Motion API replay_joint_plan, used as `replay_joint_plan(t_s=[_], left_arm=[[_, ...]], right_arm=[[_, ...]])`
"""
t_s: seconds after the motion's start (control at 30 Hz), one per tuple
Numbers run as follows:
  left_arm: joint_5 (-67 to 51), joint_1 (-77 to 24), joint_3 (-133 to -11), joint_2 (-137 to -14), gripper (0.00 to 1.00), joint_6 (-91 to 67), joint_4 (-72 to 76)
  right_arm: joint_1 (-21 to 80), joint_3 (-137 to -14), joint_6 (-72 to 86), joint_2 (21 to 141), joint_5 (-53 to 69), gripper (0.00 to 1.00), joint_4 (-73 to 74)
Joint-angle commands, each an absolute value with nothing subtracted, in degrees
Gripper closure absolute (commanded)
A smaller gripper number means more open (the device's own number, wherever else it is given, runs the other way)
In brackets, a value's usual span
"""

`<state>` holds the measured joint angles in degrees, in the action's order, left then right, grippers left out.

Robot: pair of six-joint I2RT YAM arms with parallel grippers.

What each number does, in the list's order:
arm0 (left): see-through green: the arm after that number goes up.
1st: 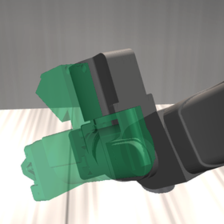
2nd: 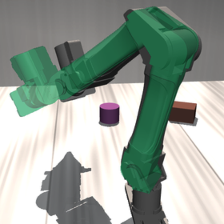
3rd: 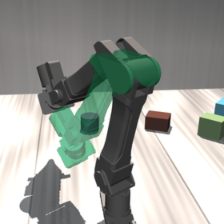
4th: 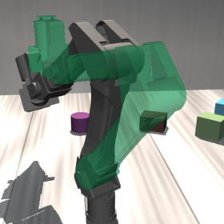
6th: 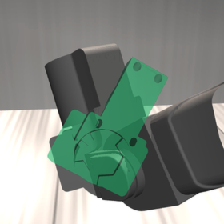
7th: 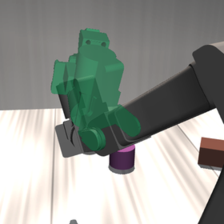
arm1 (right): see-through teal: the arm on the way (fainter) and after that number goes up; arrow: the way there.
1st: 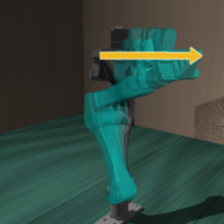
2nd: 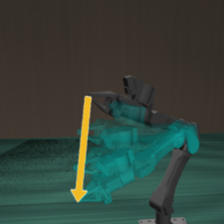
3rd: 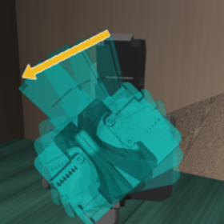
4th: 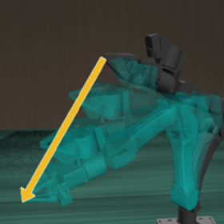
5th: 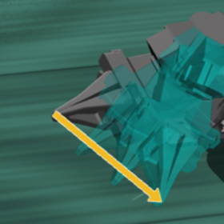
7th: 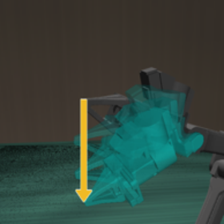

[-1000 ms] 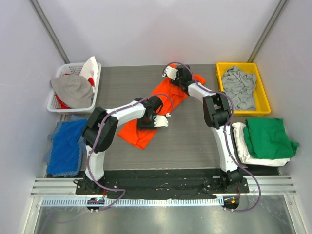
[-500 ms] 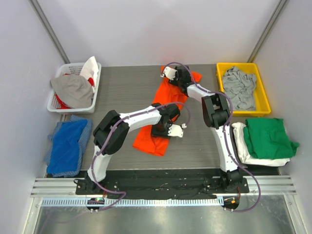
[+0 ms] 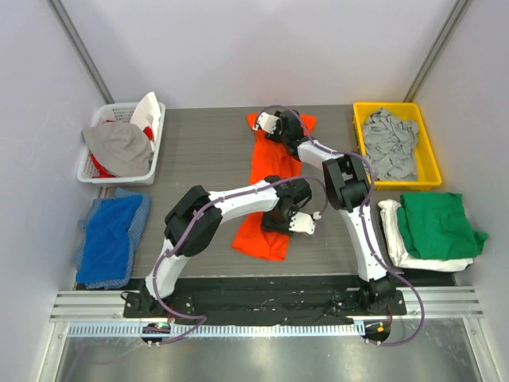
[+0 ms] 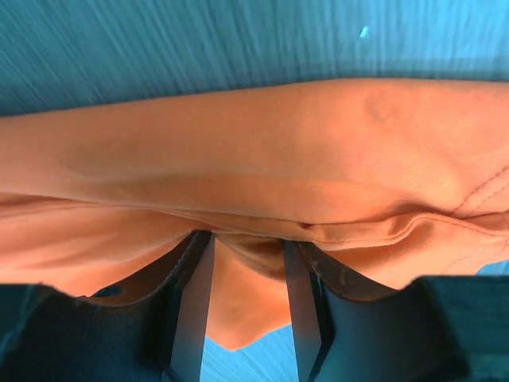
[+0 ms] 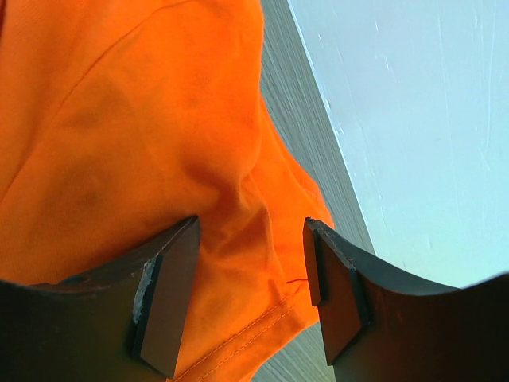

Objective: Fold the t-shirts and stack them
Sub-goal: Fold the tshirt

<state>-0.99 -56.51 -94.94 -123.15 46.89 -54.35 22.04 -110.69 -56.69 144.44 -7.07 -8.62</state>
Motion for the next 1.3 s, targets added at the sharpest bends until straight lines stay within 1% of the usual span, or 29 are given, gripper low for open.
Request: replay_joint_plan(t_s=[0.0, 0.27, 0.47, 0.63, 0.97, 1.03, 1.1, 1.17, 1.23, 1.27], left_arm=[[-5.4, -58.0, -97.5, -125.5, 0.55, 44.2, -55.7], [-5.6, -59.9, -102.7, -127.0, 0.55, 40.3, -58.4], [-4.8, -62.4, -102.0, -125.9, 0.54, 37.1, -58.4], [-3.2, -63.5, -101.6, -123.0, 0.54, 34.8, -57.9], [-0.5, -64.3, -102.0, -117.4, 0.54, 32.0, -57.7], [1.5, -64.4, -101.3, -116.0, 0.53, 31.6, -56.4], [3.2, -64.3, -100.9, -114.2, 0.53, 31.2, -55.4], [4.1, -64.4, -100.7, -112.5, 0.52, 30.7, -54.3], [5.3, -64.4, -100.2, -111.5, 0.52, 29.8, -52.7], [5.7, -64.4, -99.7, -109.9, 0.52, 29.5, -51.9]], right_arm=[[22.9, -112.1, -56.1, 146.5, -4.8, 0.36, -8.4], [23.0, -116.4, -56.7, 148.6, -5.9, 0.36, -8.7], [23.1, -118.4, -57.2, 149.2, -6.9, 0.36, -10.0], [23.1, -115.8, -56.4, 147.1, -7.8, 0.36, -11.9], [23.5, -109.5, -54.1, 139.3, -9.8, 0.35, -13.4], [23.7, -108.7, -54.1, 137.4, -10.5, 0.35, -14.1], [24.1, -108.3, -53.7, 135.8, -12.9, 0.25, -14.7], [24.3, -107.7, -53.6, 134.7, -13.7, 0.21, -15.1], [24.3, -107.2, -53.4, 133.0, -13.9, 0.19, -15.2], [24.3, -106.9, -53.1, 132.4, -14.7, 0.15, -15.4]])
